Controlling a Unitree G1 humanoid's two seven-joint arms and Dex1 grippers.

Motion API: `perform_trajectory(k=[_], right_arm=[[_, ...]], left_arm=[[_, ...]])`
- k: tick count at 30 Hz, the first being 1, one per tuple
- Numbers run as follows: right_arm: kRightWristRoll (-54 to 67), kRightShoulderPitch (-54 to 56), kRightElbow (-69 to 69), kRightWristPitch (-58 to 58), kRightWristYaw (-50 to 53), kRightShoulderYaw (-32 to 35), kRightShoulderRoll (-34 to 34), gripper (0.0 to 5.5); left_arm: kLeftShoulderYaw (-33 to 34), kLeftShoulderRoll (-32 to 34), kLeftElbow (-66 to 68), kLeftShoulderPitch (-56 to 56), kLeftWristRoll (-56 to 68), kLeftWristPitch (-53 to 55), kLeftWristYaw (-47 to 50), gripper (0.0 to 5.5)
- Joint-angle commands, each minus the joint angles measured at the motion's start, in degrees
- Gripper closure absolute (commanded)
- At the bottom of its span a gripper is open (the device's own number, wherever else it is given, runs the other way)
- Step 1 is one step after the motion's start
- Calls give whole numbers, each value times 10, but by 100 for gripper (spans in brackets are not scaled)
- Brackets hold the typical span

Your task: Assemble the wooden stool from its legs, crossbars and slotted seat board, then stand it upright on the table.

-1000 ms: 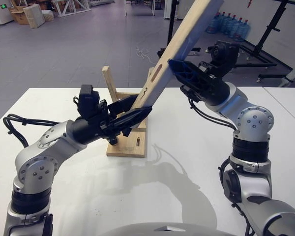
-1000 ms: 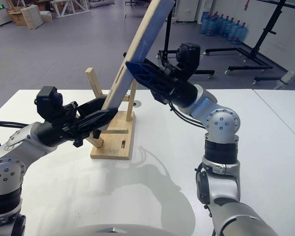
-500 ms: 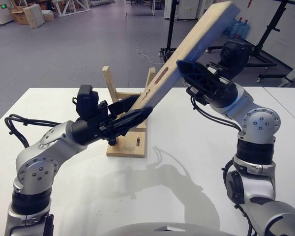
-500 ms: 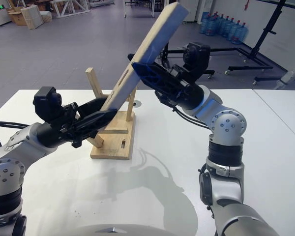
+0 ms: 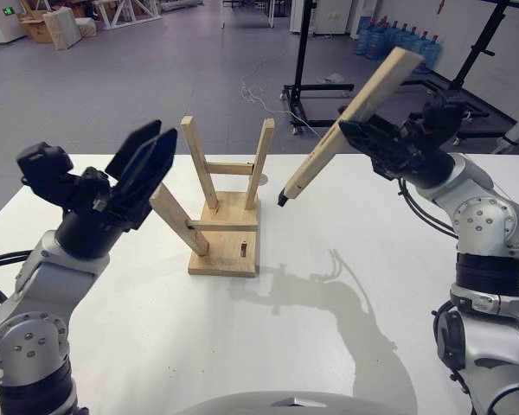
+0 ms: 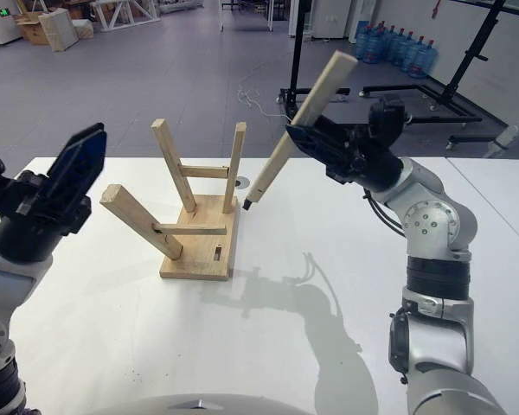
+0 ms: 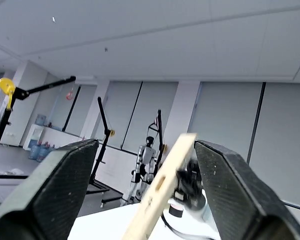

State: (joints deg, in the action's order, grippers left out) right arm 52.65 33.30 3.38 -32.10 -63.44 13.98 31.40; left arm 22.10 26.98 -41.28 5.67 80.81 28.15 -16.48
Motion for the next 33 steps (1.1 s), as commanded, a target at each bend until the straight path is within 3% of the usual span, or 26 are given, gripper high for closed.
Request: perform_trajectory(k=[1, 4, 9, 24, 33], right_arm=[[-77, -44, 24, 91, -38, -35, -23, 345], [-145, -60, 68, 185, -60, -86, -79, 345], [-199, -79, 103, 279, -59, -120, -142, 345], [-219, -114, 103, 331, -61, -133, -160, 345], [-215, -111, 70, 325, -59, -145, -164, 345]], left_arm=[[18, 34, 43, 21, 3, 3, 15, 199], [-22, 73, 84, 25, -120, 23, 29, 199], [-46, 94, 120, 33, -175, 53, 30, 199], [-48, 60, 108, -24, -179, 108, 71, 199], [-44, 53, 120, -9, -163, 128, 79, 324]])
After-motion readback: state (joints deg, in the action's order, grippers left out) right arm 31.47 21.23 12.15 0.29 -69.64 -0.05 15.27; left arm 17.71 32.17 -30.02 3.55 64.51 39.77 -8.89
